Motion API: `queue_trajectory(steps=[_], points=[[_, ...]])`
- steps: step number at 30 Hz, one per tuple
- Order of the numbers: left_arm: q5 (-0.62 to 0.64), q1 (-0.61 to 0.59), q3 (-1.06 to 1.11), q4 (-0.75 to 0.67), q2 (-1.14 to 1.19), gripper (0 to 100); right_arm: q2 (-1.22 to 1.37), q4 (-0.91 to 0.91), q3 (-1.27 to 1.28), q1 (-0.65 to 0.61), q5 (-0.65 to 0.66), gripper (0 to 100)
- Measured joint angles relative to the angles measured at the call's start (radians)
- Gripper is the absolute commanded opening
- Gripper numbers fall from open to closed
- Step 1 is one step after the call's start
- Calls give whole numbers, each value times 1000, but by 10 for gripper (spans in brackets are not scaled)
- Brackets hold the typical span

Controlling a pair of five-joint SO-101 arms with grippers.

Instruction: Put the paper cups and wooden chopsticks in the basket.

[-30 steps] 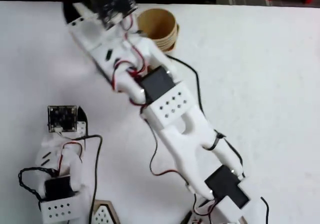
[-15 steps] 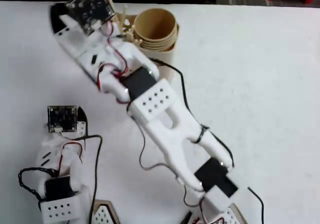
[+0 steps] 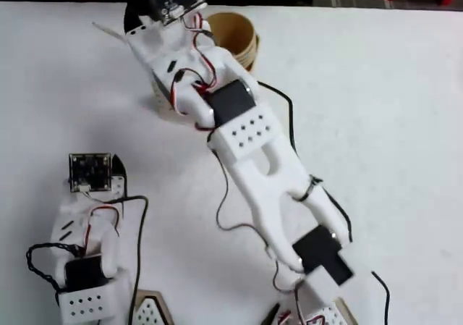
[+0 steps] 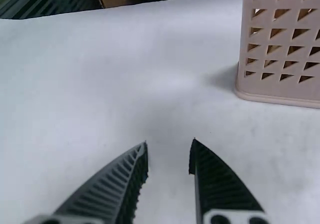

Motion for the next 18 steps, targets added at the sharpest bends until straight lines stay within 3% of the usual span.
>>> queue_trajectory(steps=[8, 13, 18], points=[[0, 0, 0, 0, 0, 146, -23, -118, 0, -152, 0, 17], [0, 0, 0, 0, 0, 146, 98, -176, -3, -155, 0, 17], [0, 0, 0, 0, 0, 146, 144, -178, -2, -71, 0, 17]])
